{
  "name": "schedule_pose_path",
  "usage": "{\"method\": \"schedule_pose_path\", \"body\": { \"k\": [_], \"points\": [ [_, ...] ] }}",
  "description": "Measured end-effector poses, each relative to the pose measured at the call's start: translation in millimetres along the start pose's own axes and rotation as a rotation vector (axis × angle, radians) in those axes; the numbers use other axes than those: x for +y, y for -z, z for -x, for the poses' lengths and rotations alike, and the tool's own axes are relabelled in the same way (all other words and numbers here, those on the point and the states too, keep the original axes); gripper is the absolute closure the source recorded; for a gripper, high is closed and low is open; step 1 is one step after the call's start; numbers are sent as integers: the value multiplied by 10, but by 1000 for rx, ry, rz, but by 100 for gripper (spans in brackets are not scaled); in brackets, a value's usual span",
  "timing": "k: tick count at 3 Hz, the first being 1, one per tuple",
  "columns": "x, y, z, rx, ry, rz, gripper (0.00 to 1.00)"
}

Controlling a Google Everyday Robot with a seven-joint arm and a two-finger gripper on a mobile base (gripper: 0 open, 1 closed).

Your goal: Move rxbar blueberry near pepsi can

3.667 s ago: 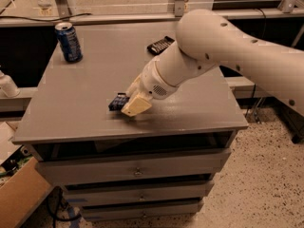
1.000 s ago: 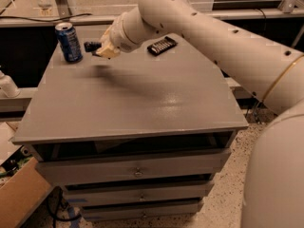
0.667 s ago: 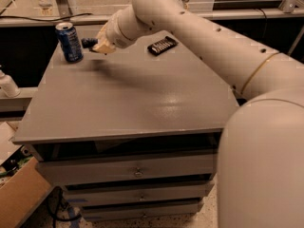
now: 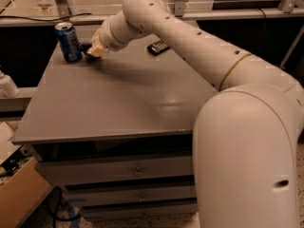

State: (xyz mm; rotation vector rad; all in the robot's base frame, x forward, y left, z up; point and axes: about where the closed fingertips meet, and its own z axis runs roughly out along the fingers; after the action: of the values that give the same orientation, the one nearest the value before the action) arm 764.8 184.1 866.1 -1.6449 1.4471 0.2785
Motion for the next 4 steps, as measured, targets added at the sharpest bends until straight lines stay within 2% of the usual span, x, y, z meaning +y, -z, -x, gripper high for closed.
{"method": "schedule_pose_path", "body": {
  "k": [1,2,4],
  "points": [
    [31,-42,-28,4,0,9,100],
    [105,-77,-98,14,-1,27,82],
    [132,-7,-103,20,4,34,35]
  ]
}}
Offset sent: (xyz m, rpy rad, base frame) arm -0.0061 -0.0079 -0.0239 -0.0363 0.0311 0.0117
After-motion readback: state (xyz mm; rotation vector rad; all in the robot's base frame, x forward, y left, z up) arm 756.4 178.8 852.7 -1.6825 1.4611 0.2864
